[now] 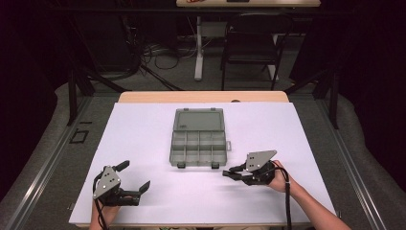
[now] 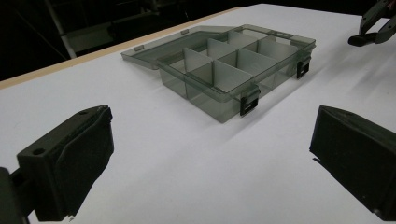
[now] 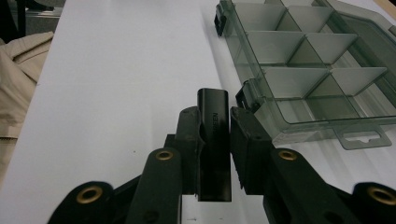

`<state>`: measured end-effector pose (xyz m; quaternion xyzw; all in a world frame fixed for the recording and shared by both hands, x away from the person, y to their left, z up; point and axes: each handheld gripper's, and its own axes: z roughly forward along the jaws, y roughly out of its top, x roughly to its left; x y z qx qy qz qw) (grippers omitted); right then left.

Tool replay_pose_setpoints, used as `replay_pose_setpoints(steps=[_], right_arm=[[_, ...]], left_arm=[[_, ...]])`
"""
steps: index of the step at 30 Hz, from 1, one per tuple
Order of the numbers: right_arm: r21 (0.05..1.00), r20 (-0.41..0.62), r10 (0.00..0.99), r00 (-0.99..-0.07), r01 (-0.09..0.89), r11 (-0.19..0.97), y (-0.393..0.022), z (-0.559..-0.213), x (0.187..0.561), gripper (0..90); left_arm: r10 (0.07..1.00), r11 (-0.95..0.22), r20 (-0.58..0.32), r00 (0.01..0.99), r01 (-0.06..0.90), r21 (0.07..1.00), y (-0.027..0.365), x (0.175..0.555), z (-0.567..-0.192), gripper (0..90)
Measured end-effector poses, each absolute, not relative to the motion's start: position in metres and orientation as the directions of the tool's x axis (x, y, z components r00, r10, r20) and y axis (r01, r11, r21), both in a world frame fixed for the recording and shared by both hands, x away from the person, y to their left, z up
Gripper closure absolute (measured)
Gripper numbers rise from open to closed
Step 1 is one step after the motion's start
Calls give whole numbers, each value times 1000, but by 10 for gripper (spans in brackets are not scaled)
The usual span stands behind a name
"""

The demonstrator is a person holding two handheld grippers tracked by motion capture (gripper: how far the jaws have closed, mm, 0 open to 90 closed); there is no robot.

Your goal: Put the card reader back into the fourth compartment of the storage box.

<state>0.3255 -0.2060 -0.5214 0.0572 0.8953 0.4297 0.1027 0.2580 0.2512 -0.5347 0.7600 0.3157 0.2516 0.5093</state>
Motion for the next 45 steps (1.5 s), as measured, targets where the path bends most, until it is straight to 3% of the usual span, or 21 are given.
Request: replay_pose_setpoints(steps=[45], right_arm=[[792, -168, 368, -914, 98, 603, -214, -513, 336, 736]], left_arm=[[740, -285, 62, 670, 228, 931, 251, 258, -534, 0]])
